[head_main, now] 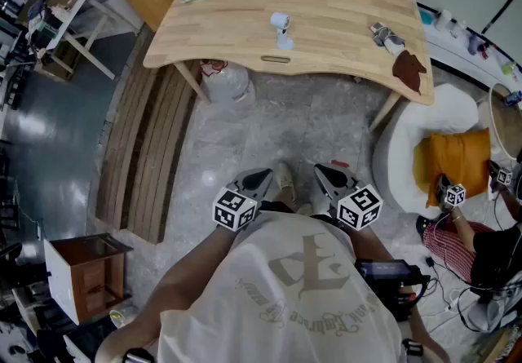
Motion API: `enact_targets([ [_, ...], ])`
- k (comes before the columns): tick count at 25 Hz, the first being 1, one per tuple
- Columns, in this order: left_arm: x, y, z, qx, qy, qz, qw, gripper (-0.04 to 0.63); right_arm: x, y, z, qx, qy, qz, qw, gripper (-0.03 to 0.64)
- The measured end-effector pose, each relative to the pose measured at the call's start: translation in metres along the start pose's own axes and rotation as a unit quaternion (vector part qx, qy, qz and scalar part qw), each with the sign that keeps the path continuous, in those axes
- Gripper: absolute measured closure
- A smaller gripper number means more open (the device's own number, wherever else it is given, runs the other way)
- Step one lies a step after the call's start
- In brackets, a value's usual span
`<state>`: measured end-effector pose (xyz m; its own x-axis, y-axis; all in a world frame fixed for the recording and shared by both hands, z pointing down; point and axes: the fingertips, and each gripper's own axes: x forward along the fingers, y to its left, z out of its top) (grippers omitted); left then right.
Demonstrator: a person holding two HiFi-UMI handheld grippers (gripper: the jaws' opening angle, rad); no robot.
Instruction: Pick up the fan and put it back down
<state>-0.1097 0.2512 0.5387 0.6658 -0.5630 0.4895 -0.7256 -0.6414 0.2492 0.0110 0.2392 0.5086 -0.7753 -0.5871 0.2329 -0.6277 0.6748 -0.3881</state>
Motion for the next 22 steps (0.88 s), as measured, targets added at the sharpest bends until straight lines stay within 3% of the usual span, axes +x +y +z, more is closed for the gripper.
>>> enact_targets([
  [6, -0.002, -0.002, -0.007, -0.004, 0.001, 0.006, 1.0, 0.584, -0.007, -0.002, 0.003, 0.021, -0.032, 0.002, 0.999, 0.603],
  [22, 0.005, -0.011, 0.001, 0.006, -0.013, 0.008, 0.9999, 0.584, -0.02, -0.014, -0.007, 0.023, -0.015, -0.019, 0.999, 0.603],
])
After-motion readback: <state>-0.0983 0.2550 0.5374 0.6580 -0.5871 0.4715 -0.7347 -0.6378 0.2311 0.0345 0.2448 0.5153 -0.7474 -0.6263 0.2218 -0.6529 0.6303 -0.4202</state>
